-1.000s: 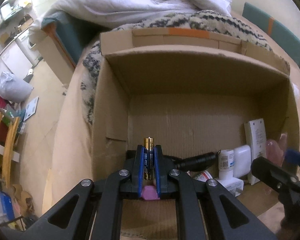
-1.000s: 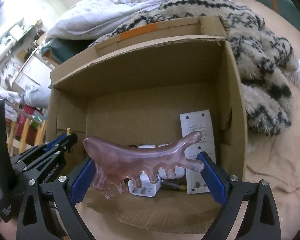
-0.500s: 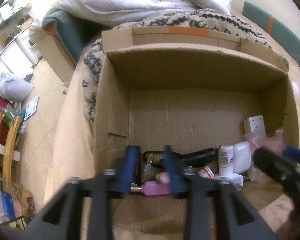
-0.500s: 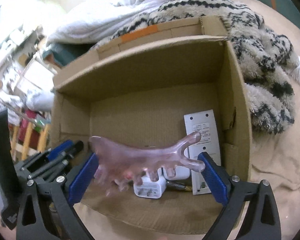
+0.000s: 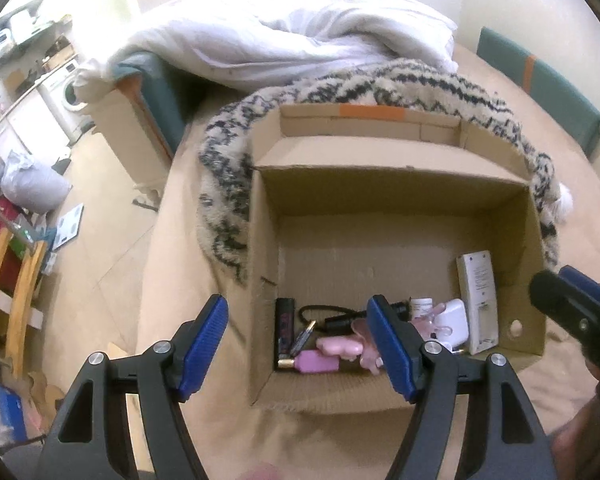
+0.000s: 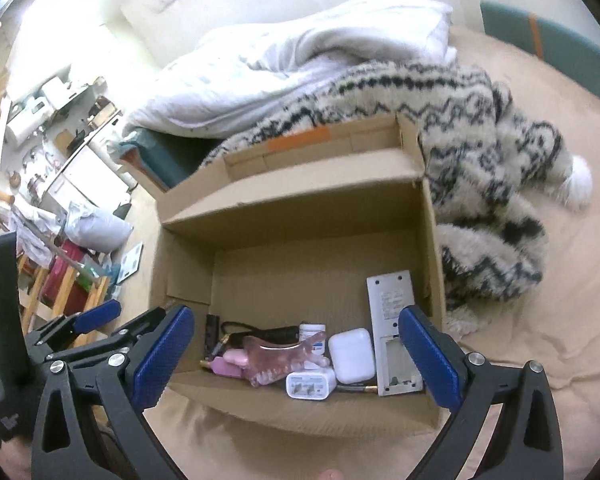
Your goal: Organize rigid objects
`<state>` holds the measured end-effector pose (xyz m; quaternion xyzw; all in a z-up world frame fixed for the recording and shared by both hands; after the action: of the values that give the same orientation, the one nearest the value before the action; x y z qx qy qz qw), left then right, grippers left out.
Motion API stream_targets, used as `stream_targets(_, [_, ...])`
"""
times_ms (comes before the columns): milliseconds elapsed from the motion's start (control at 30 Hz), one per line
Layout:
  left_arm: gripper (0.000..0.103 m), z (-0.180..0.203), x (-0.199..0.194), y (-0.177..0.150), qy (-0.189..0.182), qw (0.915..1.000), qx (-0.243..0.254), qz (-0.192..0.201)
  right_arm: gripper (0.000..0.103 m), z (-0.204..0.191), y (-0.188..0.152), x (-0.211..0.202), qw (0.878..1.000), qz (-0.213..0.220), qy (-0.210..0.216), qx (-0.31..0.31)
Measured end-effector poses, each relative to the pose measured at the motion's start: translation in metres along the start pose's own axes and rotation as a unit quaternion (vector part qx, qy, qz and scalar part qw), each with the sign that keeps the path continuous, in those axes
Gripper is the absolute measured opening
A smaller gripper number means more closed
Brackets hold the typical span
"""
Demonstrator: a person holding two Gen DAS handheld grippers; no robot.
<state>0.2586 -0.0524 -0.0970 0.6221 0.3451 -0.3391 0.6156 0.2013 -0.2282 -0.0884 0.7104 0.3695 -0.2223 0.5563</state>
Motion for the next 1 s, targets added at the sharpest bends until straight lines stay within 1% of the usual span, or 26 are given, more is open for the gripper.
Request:
stream_targets(100, [0.069,-0.012,-0.022,0.000,-0.004,0.9997,-0.019,0.017,0.103,-0.007,0.002,-0.019,1.000,0.016,-0.004,-0.004])
stream_targets(267, [0.069,-0.031,-0.065,-0.002,-0.010,0.9972,-0.036,0.065,0.103,-0.018,-0.001,-0.055,0.999,0.045,-0.013,-0.010])
stream_targets(333, [0.069,-0.038,-0.080,-0.006,-0.015,0.9959,-0.042,0.078,0.103,-0.020,-0.005,-0.068,0.998,0.056,-0.018,-0.011])
stream_targets(400, [0.072,-0.045,-0.093,-0.012,-0.019,0.9947,-0.047,0.089,0.103,-0.024,-0.011,-0.080,0.997,0.066,-0.023,-0.016])
stream_targets(467, [0.081,-0.051,-0.106,-0.019,-0.023,0.9929,-0.054,0.103,0.103,-0.026,-0.019,-0.088,0.997,0.074,-0.028,-0.021])
stream_targets(600, [0.086,-0.055,-0.124,-0.038,-0.028,0.9893,-0.050,0.134,0.103,-0.029,-0.044,-0.092,0.995,0.080,-0.044,-0.033])
stream_targets(667, [0.098,-0.056,-0.129,-0.050,-0.028,0.9872,-0.040,0.152,0.103,-0.028,-0.056,-0.092,0.995,0.083,-0.047,-0.028])
stream_targets(733, [0.103,-0.059,-0.130,-0.062,-0.015,0.9845,-0.031,0.172,0.103,-0.025,-0.068,-0.090,0.994,0.088,-0.056,-0.028])
stream_targets(767, [0.103,-0.060,-0.128,-0.066,-0.016,0.9839,-0.030,0.176,0.103,-0.025,-0.072,-0.089,0.993,0.093,-0.063,-0.034])
stream_targets(800, [0.103,-0.062,-0.121,-0.072,-0.021,0.9851,-0.031,0.168,0.103,-0.024,-0.077,-0.088,0.992,0.097,-0.073,-0.042])
stream_targets(867, [0.103,-0.064,-0.108,-0.076,-0.015,0.9891,-0.033,0.143,0.103,-0.022,-0.082,-0.080,0.991,0.084,-0.088,-0.052])
stream_targets(900, [0.103,-0.066,-0.104,-0.076,-0.012,0.9894,-0.038,0.140,0.103,-0.023,-0.081,-0.079,0.991,0.083,-0.089,-0.056])
stream_targets(933, [0.103,-0.067,-0.102,-0.075,-0.012,0.9892,-0.044,0.140,0.103,-0.024,-0.078,-0.080,0.990,0.092,-0.092,-0.059])
stream_targets(1000, [0.103,-0.064,-0.100,-0.075,-0.014,0.9889,-0.041,0.142,0.103,-0.025,-0.078,-0.079,0.988,0.097,-0.098,-0.066])
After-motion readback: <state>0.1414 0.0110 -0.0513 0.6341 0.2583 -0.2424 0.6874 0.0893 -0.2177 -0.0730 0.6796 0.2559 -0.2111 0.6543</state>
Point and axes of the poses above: each gripper's, at about its wrist camera, not at the fingertips, and x roughly the way its jaws point, z to its right, y to its top, the point moved 9 cm from there along x, roughly the way its jaws point, and after that the axes turned 6 degrees about -x, right-handed, at the moved point
